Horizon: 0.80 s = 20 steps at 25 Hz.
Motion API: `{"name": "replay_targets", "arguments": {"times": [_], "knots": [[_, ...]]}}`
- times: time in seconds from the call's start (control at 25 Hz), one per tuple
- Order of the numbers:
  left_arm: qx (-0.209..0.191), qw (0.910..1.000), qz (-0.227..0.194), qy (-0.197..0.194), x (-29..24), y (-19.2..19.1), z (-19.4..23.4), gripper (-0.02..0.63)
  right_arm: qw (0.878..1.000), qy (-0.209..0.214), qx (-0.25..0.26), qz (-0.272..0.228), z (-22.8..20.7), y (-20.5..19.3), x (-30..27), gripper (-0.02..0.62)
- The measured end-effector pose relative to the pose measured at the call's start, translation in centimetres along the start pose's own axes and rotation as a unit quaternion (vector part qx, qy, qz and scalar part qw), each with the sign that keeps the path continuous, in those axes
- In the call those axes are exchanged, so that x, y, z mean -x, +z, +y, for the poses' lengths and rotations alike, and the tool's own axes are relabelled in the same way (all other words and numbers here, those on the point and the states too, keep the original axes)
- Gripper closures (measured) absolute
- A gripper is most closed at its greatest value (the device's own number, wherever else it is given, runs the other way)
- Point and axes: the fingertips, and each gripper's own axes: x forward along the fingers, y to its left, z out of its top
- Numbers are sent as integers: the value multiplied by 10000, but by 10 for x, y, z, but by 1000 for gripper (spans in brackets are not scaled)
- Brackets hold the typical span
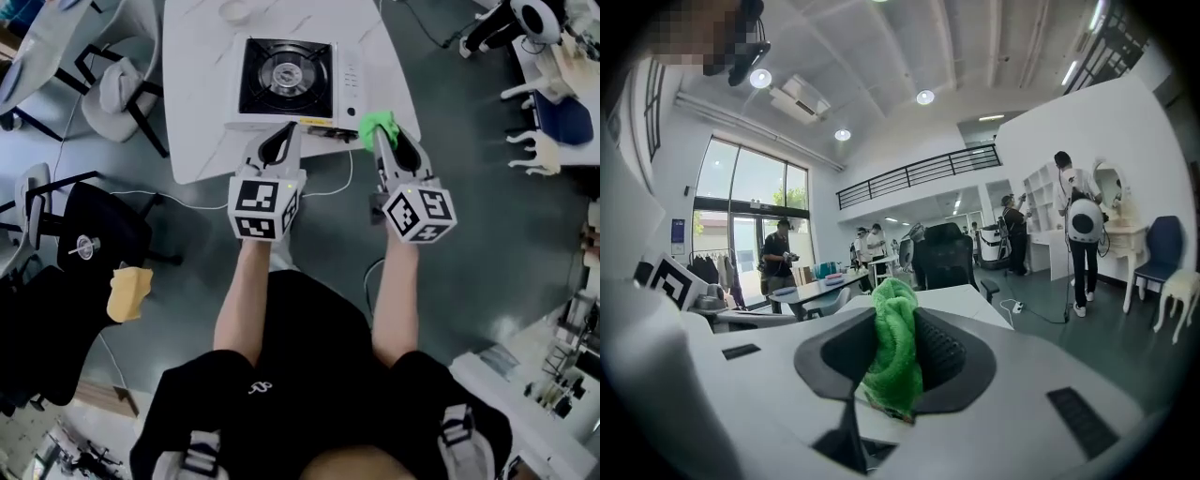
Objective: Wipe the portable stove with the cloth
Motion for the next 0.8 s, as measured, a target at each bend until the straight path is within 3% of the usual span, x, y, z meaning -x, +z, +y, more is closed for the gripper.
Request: {"name": "replay_targets", "arguments": {"times": [0.44, 0.68, 0.8], "knots": [[89, 9995, 261, -138, -90, 13, 49, 608, 9991, -276, -241, 226, -50, 0, -106, 500], [348, 9986, 290, -260, -123, 22, 70, 607, 9981, -358, 193, 465, -67, 4, -156, 500], [232, 9989, 314, -241, -142, 31, 83, 607, 9971, -395, 328, 568, -77, 6, -179, 500]]}}
